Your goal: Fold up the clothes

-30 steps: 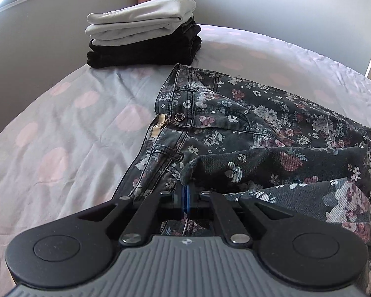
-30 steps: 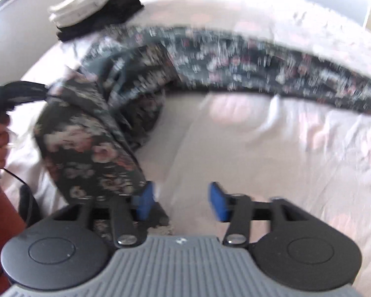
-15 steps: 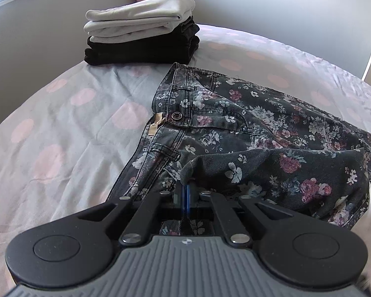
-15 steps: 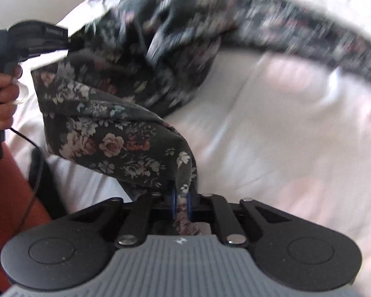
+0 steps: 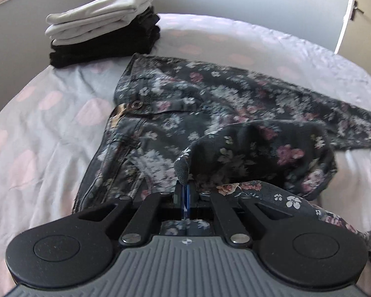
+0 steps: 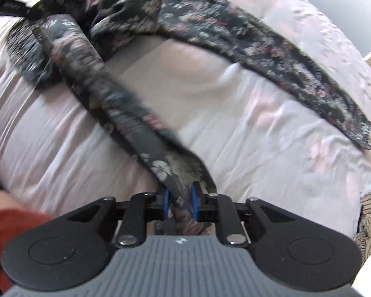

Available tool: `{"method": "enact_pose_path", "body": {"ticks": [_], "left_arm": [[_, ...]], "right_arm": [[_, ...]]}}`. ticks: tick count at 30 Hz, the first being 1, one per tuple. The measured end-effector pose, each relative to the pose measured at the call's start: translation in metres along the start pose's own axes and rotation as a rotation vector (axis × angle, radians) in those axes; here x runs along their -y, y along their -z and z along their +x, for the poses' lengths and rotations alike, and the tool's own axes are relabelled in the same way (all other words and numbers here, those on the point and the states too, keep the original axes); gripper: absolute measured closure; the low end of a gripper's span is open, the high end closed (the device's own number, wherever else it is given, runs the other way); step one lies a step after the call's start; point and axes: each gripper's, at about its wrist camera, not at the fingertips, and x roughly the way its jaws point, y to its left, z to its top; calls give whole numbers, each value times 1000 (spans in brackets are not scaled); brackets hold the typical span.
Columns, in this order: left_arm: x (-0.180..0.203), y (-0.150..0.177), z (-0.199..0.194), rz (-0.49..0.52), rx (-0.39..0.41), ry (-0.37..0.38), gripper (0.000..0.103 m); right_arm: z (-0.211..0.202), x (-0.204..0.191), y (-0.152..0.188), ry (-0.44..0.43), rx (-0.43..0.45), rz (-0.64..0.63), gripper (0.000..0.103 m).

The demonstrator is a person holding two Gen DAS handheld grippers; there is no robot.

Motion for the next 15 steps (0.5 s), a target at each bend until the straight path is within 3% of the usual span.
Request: {"method": "enact_pose_path", "body": {"ticks": [1,4,7,12,15], "left_arm": [[-1,0,1,2,-3,-14,101],[-2,-1,3,6,-5,-38,101],[-2,0,2,18,3,-37,101],[-5,0,2,1,-1,-33,101],[-3,-1,3,11,-1,-39,101]], "right_arm": [[-5,1,2,-11,9,2,63],[-22,10,-2,-46,41,17,63],[-32,18,-7,-12,64,-29,63],[-17,30,-31,-1,33,-97,63],[13,44,-42,-71,-18,-119,59]]}}
